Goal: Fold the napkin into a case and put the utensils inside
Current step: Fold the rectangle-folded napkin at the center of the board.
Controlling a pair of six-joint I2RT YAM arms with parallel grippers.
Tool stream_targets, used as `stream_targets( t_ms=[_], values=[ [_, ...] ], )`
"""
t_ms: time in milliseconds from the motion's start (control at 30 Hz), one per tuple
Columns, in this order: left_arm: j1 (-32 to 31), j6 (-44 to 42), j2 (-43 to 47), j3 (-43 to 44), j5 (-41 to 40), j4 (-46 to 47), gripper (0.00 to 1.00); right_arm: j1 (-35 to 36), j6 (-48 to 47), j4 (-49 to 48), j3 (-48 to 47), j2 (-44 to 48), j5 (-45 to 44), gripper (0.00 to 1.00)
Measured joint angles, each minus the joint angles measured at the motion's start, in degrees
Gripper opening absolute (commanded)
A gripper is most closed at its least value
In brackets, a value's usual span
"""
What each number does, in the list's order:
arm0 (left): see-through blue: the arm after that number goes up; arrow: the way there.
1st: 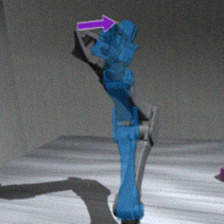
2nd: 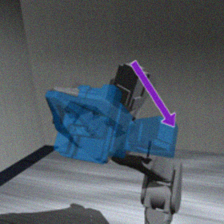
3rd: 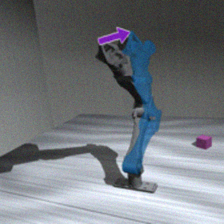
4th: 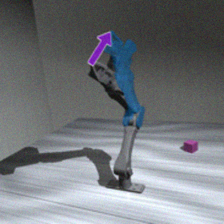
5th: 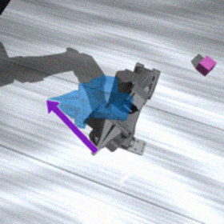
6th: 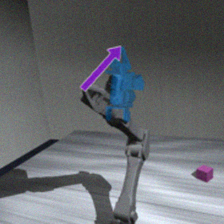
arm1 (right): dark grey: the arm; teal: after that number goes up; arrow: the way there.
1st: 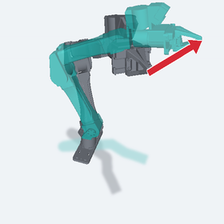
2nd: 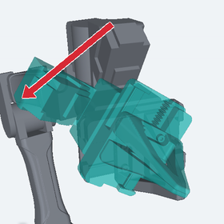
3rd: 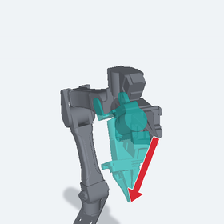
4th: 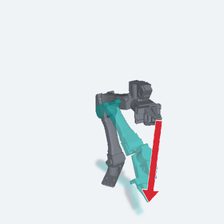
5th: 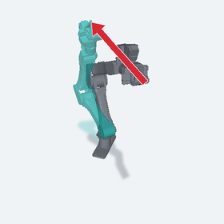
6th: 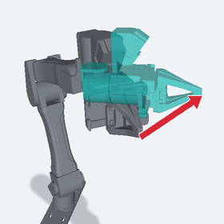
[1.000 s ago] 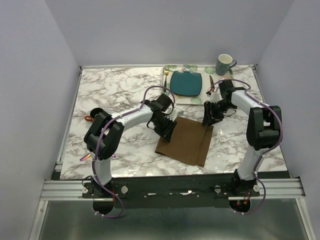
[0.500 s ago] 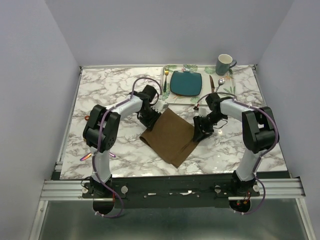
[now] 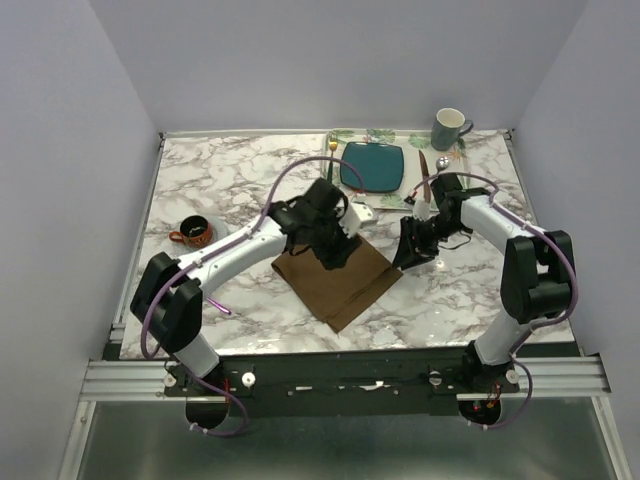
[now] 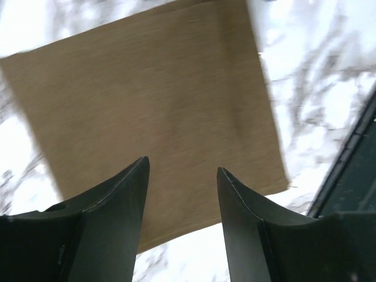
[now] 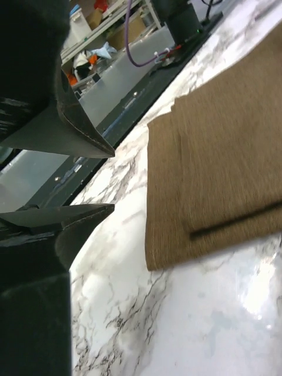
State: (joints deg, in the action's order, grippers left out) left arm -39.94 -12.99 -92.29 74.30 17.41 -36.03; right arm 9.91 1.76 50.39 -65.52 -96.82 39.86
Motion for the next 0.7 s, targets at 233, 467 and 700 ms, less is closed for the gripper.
stream_targets(
  t_ms=[233,467,700],
  values=[
    [-12.83,5.01,-3.76,-3.32,-5.11,2.10,0.63,0.04,0.83,-1.03,0.68,-4.22,-5.16,0.38],
    [-16.57,7.30,-8.15,-3.48,-9.01,3.23,0.63,0.04,2.51,-2.78,3.39,-7.13,-8.20,0.31],
    [-17.00,8.20,-11.69,-2.71,-10.38,4.61,0.59,0.04,3.48,-4.31,3.65,-8.90,-9.44,0.29]
  ],
)
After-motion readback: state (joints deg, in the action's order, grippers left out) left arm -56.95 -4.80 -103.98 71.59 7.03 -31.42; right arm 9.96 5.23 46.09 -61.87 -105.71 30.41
